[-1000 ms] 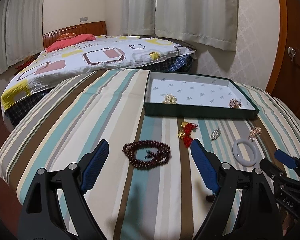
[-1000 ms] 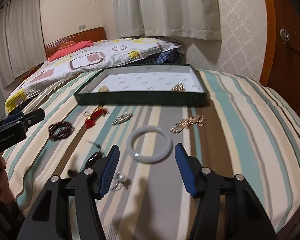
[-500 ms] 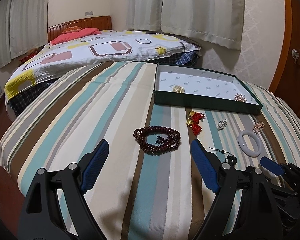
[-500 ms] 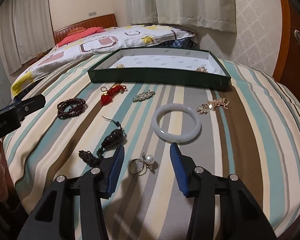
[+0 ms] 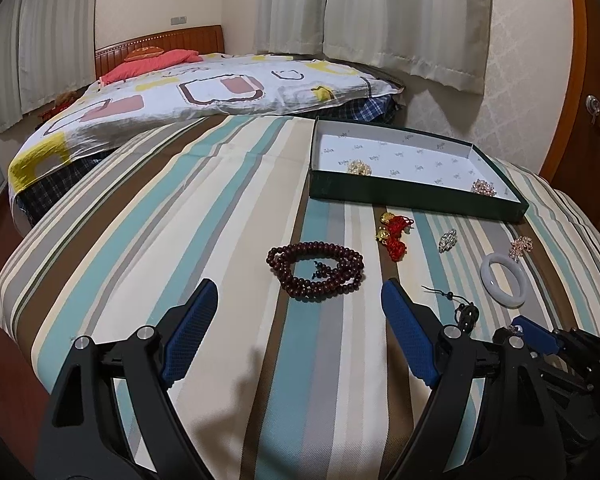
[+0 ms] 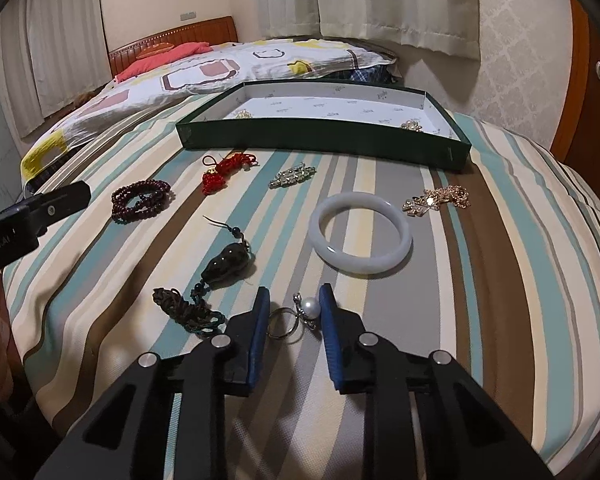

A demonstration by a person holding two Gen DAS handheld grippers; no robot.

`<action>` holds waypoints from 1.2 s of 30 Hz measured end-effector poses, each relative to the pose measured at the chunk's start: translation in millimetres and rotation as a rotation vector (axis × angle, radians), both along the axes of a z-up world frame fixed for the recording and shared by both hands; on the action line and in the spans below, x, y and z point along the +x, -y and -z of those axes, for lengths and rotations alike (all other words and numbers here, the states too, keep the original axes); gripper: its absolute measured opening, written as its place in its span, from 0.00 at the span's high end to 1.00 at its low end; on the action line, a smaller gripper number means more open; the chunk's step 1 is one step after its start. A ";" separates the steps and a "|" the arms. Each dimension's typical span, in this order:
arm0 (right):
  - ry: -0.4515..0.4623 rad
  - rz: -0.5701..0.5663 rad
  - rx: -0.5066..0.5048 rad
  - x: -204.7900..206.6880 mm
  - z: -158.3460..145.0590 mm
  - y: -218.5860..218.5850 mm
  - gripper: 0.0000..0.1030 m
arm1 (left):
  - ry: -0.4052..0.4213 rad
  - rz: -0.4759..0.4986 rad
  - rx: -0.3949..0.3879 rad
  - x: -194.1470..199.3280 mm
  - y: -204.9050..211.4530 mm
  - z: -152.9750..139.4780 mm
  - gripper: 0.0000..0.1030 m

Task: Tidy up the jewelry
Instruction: 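Grasp the pearl ring with the right tool while the left tool grasps the black pendant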

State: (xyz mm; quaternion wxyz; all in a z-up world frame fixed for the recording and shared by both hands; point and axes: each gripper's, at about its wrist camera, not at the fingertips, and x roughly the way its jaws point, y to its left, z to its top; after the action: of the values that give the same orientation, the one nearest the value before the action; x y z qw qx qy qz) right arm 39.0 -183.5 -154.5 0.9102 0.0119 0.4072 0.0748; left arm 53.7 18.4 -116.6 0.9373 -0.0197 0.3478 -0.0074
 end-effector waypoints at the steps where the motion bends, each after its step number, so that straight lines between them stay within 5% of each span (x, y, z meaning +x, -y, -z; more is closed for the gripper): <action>1: 0.004 0.000 -0.001 -0.4 -1.2 0.5 0.84 | 0.000 0.001 0.000 0.1 0.7 0.2 0.21; 31: 0.053 0.126 0.005 -4.4 -12.2 55.4 0.85 | -0.022 0.154 0.045 0.6 67.0 10.8 0.22; 36: 0.054 0.162 0.018 -3.6 -10.9 72.6 0.85 | -0.049 0.201 0.070 6.0 87.0 20.6 0.30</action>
State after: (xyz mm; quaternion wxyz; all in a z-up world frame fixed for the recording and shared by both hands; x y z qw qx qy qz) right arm 35.4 -256.1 -143.6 0.9238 0.0511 0.3794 0.0048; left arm 59.7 -68.6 -137.2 0.9232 0.0480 0.3708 -0.0888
